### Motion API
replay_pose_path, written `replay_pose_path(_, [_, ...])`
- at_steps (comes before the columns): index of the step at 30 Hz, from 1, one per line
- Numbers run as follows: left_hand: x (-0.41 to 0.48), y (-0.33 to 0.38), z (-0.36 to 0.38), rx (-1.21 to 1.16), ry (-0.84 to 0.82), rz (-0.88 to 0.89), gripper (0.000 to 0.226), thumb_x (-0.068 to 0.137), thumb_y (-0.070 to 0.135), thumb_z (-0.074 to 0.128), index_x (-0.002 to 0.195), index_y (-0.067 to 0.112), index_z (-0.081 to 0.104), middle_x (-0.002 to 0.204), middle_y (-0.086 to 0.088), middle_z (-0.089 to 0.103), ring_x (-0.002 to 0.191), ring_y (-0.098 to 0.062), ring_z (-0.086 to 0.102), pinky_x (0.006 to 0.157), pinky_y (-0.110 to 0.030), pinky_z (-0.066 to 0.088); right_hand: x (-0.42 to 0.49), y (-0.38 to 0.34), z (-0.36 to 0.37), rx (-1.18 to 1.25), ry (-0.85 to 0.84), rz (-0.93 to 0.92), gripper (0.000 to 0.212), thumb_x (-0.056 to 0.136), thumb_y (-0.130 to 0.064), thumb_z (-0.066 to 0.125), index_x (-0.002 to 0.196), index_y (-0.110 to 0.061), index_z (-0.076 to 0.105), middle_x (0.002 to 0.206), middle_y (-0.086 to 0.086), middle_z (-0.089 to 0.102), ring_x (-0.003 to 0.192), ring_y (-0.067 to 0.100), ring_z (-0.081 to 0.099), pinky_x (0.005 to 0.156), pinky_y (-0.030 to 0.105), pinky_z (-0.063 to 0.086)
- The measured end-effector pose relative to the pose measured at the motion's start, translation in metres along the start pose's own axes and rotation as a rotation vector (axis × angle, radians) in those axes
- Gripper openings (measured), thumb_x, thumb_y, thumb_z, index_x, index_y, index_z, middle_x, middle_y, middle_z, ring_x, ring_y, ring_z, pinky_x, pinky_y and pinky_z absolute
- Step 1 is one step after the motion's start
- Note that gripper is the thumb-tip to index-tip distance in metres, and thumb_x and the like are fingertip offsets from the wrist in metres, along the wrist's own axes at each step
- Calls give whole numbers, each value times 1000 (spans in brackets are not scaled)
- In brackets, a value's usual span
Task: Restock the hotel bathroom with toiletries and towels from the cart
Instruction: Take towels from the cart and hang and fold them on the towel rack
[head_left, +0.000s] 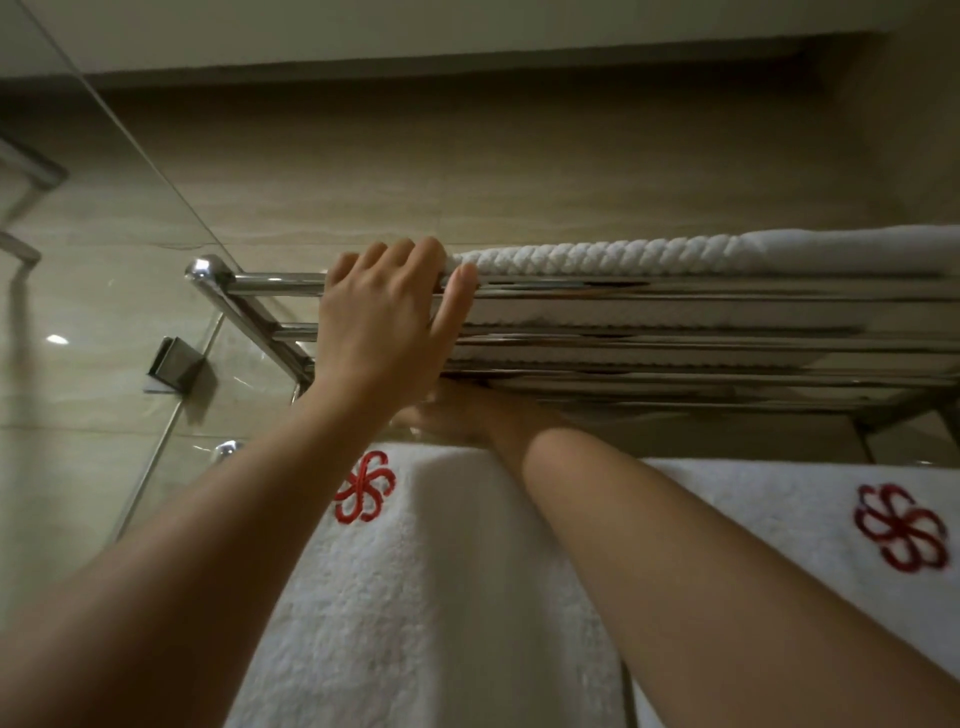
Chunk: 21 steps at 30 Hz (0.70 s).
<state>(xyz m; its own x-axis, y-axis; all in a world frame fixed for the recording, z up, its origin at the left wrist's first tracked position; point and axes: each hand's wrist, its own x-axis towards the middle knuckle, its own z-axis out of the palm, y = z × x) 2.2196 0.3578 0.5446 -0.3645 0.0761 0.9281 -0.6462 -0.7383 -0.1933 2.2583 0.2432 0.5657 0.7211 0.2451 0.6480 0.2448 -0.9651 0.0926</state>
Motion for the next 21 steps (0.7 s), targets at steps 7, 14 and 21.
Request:
replay_pose_path(7, [0,1,-6,21,-73,-4,57,90,51,13,95,12,55,89,-7,59,83,-23,52,80,-35,34,-22,16,-11,-176,68,53,56,91,-51,39,139,-24,39,144,6,44,127,27,44,104,43,38])
replay_pose_path(14, [0,3,-7,26,-92,-28,55,91,51,15,94,12,54,86,-6,58,78,-16,44,77,-33,32,-86,88,-56,-281,37,297,55,95,-49,36,144,-27,28,151,7,31,134,29,34,108,38,28])
replay_pose_path(21, [0,6,-9,47,-118,-48,58,89,52,13,93,11,54,84,-7,56,78,-20,46,78,-36,36,-134,151,-87,-464,106,711,55,96,-55,19,147,-36,16,157,3,15,143,29,12,114,54,3])
